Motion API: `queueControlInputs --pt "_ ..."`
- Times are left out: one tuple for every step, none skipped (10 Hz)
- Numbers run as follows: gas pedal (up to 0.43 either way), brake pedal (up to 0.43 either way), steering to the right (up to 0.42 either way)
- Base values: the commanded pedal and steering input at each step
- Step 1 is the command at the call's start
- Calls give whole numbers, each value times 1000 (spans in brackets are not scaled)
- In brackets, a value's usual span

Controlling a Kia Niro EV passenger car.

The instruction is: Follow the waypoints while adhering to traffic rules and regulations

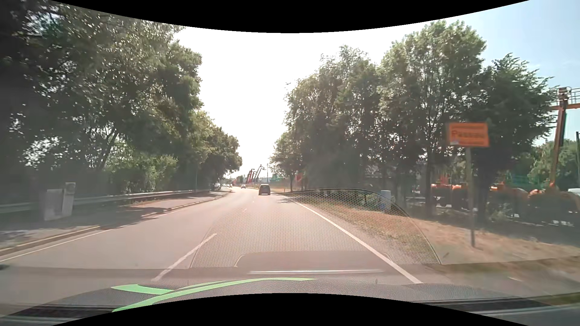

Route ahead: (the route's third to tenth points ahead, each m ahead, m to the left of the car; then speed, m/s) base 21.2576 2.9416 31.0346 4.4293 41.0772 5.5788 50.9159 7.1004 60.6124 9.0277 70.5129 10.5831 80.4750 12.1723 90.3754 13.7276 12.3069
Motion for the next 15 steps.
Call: queueControlInputs --pt "150 0 -13" --pt "150 0 -12" --pt "138 0 -12" --pt "98 0 -12" --pt "98 0 -13" --pt "98 0 -14" --pt "98 0 -14" --pt "98 0 -14" --pt "98 0 -14" --pt "98 0 -14" --pt "98 0 -14" --pt "98 0 -14" --pt "98 0 -14" --pt "98 0 -14" --pt "98 0 -14"
